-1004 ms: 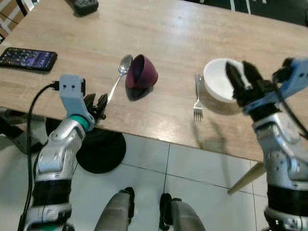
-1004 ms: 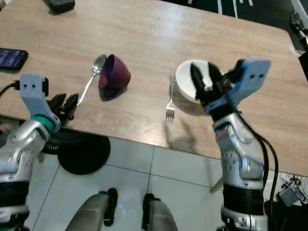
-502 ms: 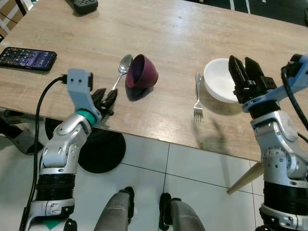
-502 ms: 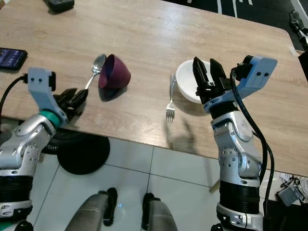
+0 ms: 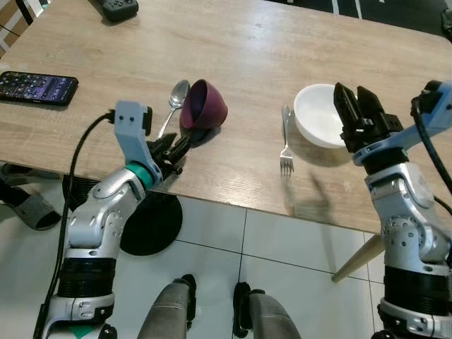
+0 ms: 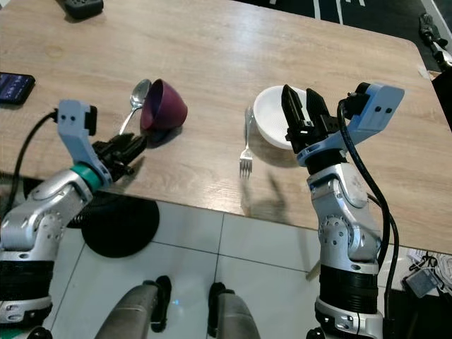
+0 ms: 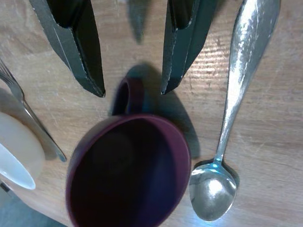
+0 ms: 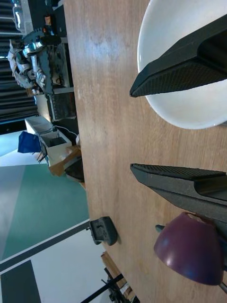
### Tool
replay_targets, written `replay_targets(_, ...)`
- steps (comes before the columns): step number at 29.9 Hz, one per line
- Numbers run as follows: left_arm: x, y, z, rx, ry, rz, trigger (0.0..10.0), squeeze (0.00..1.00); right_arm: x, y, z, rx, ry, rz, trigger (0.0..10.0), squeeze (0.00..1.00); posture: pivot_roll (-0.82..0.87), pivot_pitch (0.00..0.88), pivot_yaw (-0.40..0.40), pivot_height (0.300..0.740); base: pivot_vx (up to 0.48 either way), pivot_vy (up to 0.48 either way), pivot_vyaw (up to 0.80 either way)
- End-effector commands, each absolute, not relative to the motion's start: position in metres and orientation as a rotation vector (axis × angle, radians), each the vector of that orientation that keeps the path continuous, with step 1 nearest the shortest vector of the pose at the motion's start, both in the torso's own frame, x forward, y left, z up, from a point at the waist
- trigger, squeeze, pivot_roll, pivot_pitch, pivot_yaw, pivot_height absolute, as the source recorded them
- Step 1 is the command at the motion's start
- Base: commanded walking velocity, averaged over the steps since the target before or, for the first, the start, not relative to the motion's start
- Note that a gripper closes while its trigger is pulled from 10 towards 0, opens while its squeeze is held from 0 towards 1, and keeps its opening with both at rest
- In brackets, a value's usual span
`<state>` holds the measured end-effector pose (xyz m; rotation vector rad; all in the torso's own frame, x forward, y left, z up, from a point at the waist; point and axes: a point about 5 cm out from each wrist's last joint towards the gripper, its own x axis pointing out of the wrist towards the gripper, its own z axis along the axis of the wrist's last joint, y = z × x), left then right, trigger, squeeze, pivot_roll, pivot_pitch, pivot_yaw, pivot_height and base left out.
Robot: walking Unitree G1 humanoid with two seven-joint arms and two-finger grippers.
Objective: Setting the table
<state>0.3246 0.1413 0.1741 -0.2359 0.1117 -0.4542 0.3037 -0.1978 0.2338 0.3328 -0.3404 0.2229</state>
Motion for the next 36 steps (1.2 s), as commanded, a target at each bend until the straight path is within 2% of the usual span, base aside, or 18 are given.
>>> replay_targets(1,0.328,0.143,0.164,-0.261,0.168,-0.416,10.0,0.0,0.302,-0.2,0.237,0.331,-0.345,0.217,10.0,0.0,0.11,0.147,-0.018,0.74,0.0,0.0,0.0)
replay_targets(18,0.347,0.143,0.152,-0.263,0.253,-0.391,10.0,0.0,0.301,-0.2,0.24,0.33,-0.356,0.21,10.0,0.0,0.1,0.147,-0.02,0.74,0.0,0.0,0.0)
replay_targets(22,0.35,0.141,0.151,-0.267,0.262,-0.405,10.0,0.0,0.301,-0.199,0.241,0.329,-0.358,0.209,10.0,0.0,0.1,0.146,-0.019,0.74,0.0,0.0,0.0)
replay_targets(27,0.346,0.131,0.153,-0.143,0.234,-0.494,10.0,0.0,0.299,-0.2,0.241,0.327,-0.362,0.204,10.0,0.0,0.1,0.147,-0.013,0.74,0.0,0.0,0.0)
replay_targets(36,0.351,0.13,0.153,-0.145,0.22,-0.529,10.0,0.0,0.299,-0.198,0.24,0.328,-0.359,0.208,10.0,0.0,0.1,0.147,-0.014,0.74,0.0,0.0,0.0)
